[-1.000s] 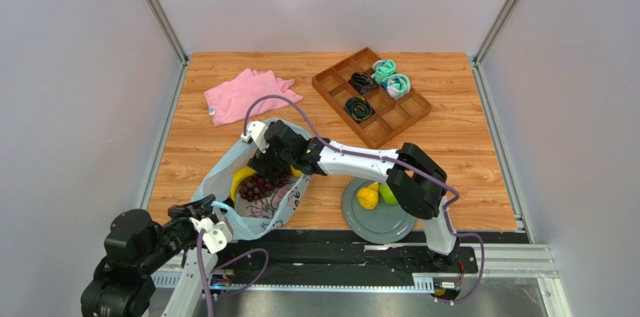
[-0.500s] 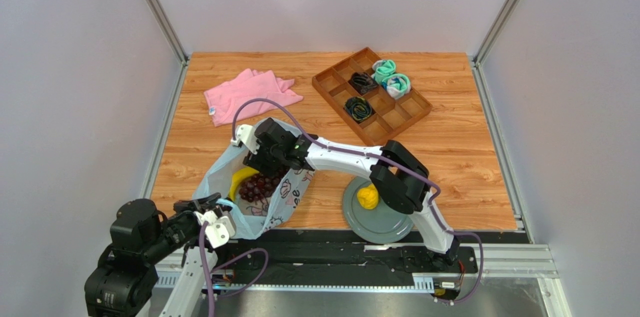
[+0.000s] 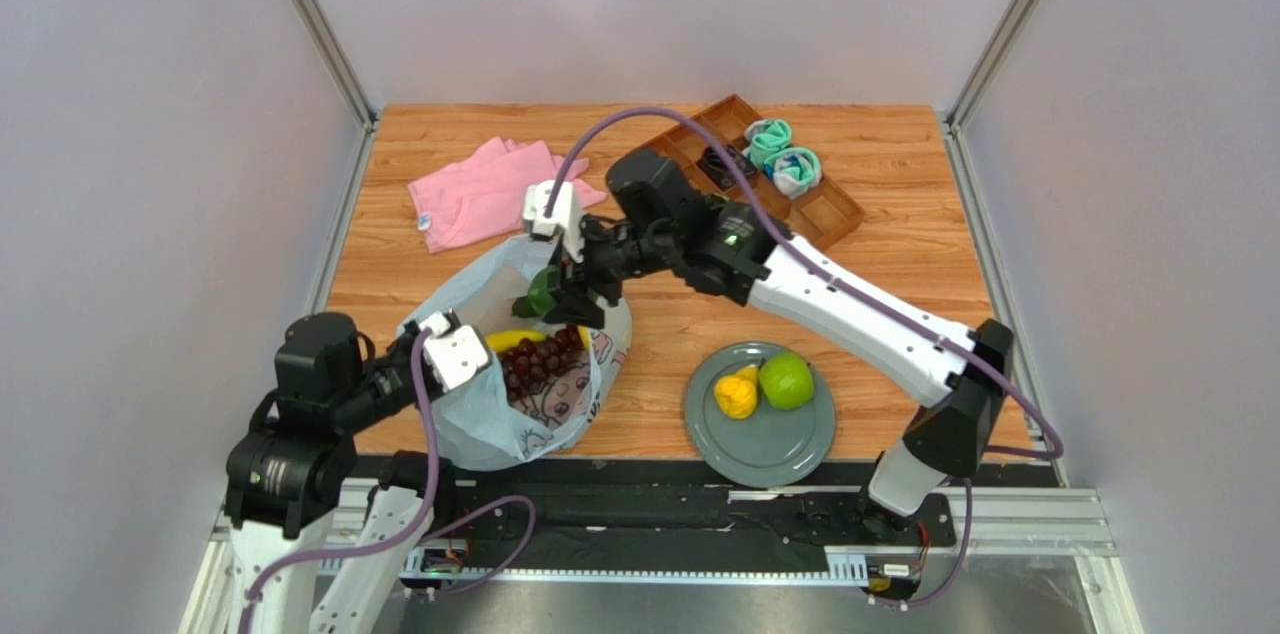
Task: Take the fake fruits out of the plastic bag
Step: Take out the fake fruit from the plastic bag, then place the fake fruit on the plate.
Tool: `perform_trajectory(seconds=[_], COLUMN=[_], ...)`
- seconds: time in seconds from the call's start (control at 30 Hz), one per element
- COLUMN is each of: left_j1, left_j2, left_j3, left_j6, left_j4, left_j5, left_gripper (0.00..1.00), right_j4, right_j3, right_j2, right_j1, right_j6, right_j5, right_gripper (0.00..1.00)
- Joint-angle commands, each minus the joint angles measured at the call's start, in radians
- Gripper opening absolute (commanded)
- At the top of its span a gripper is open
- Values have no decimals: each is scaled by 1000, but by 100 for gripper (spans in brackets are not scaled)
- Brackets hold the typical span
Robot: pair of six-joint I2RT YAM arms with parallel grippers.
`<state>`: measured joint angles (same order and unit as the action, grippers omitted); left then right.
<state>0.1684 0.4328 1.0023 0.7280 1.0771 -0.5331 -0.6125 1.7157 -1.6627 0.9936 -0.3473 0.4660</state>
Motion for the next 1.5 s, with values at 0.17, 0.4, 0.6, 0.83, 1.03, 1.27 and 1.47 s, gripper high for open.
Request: perform_trajectory(seconds=[0.17,0.4,0.6,0.83,1.03,1.27,1.47], left_j1=[-4,-43,-69,-96,-107,-112,-112], left_j2=[52,12,27,44,52,50,46], left_j3=[-34,-28,-19,5,7,-4,-2], left_j6=[-180,-211,-213,-240,-240,-243,-223], left_j4=[-232,-194,-197,-190,-189,-190,-143], left_j5=[-30,-11,-33,-50,-61,-73,-91], left_gripper=[0,0,0,0,0,0,0], right_j4=[-416,-575,-615,-521,-443,-454,-530], right_j3=[-189,-640,-887,-1024,-1085,-1085,-923], right_j2=[382,700,846,874,882,909,945], right_j1=[-147,-220,-268,-268,-268,-268,-268], right_j6=[-341,-636,-760,-791,-763,-753,-705], right_j5=[-22,-225,-303,-323,-354,-357,-343], right_gripper=[46,46,46,51,72,96,96])
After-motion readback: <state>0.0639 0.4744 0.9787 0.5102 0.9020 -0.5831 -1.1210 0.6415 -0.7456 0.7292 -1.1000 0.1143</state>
